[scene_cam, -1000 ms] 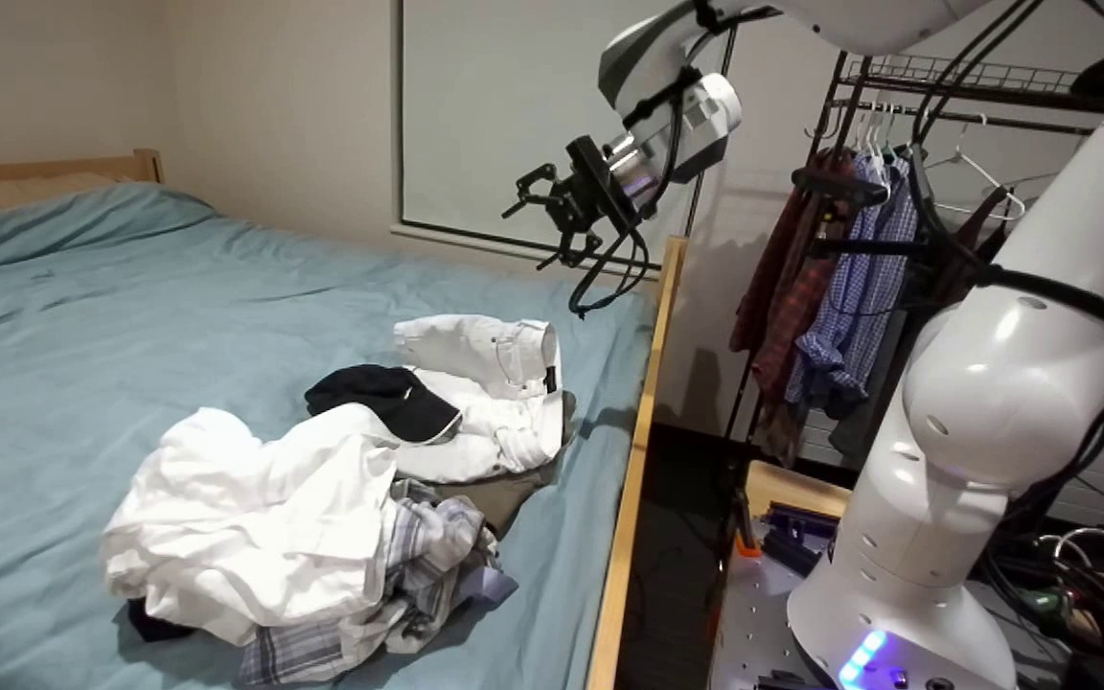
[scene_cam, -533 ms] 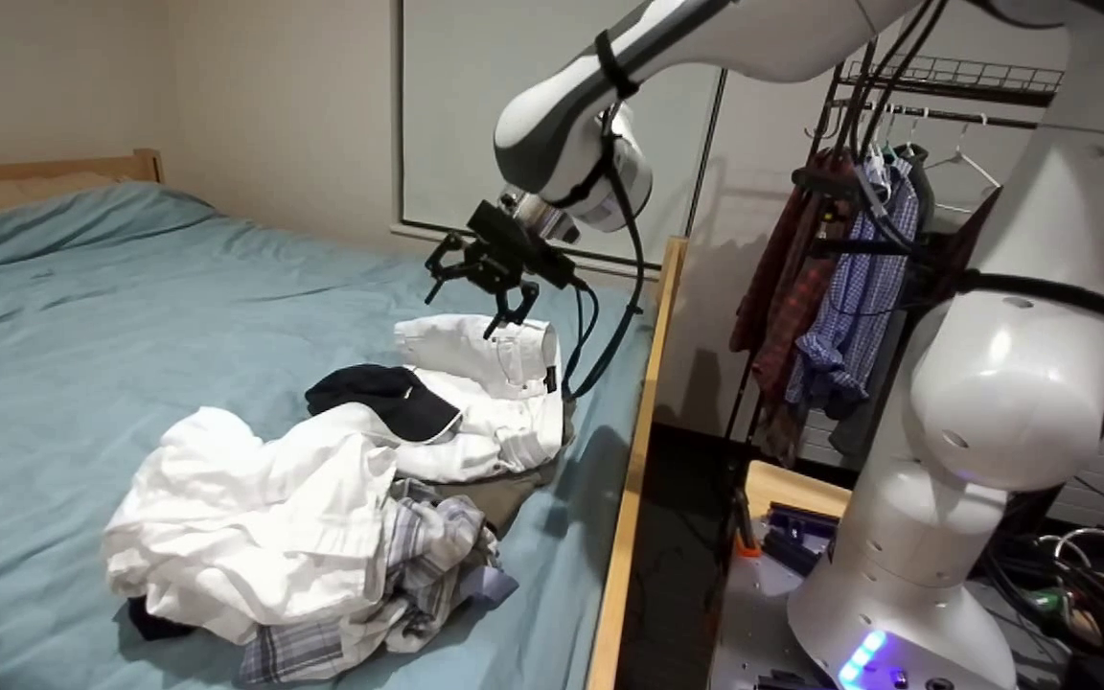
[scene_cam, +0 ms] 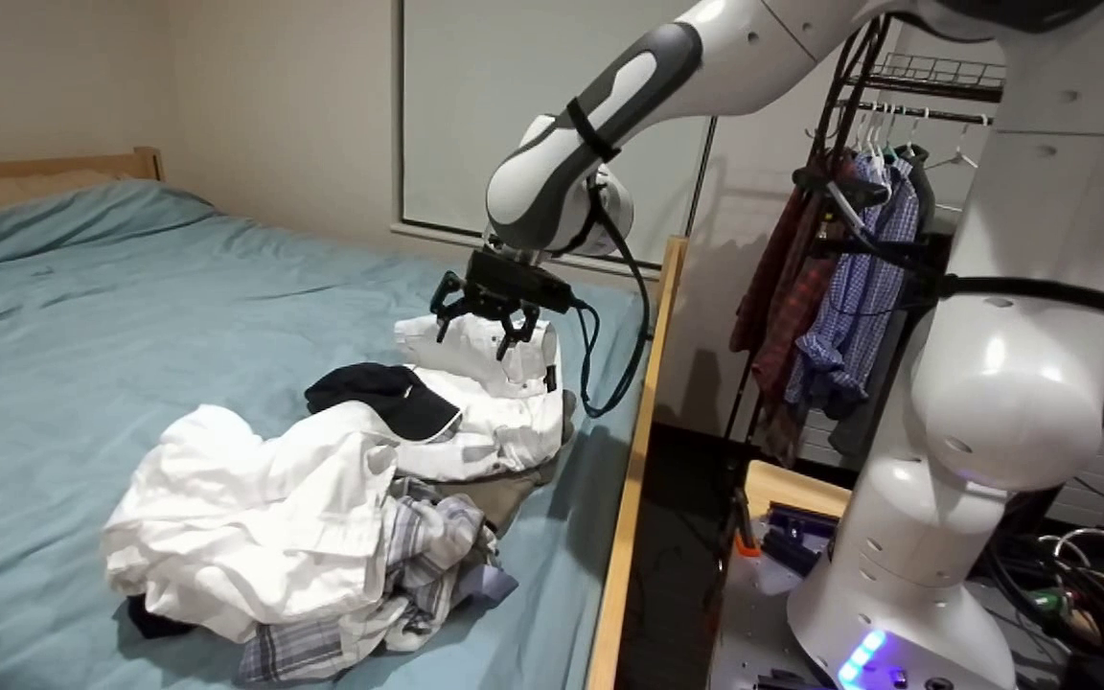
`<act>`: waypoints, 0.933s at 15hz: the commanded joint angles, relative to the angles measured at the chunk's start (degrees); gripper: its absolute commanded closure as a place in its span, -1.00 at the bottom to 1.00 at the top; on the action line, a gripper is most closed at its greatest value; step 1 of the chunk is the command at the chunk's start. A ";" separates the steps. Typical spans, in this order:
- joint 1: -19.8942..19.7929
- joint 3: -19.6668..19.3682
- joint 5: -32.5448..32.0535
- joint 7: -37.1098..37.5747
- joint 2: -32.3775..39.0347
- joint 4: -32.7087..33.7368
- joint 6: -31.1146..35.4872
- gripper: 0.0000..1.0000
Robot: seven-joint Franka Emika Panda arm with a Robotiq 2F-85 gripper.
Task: Unfold the white short then move the black cap to the left
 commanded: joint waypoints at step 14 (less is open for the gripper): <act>1.45 -9.66 -48.03 8.00 4.11 10.56 -7.55 -1.00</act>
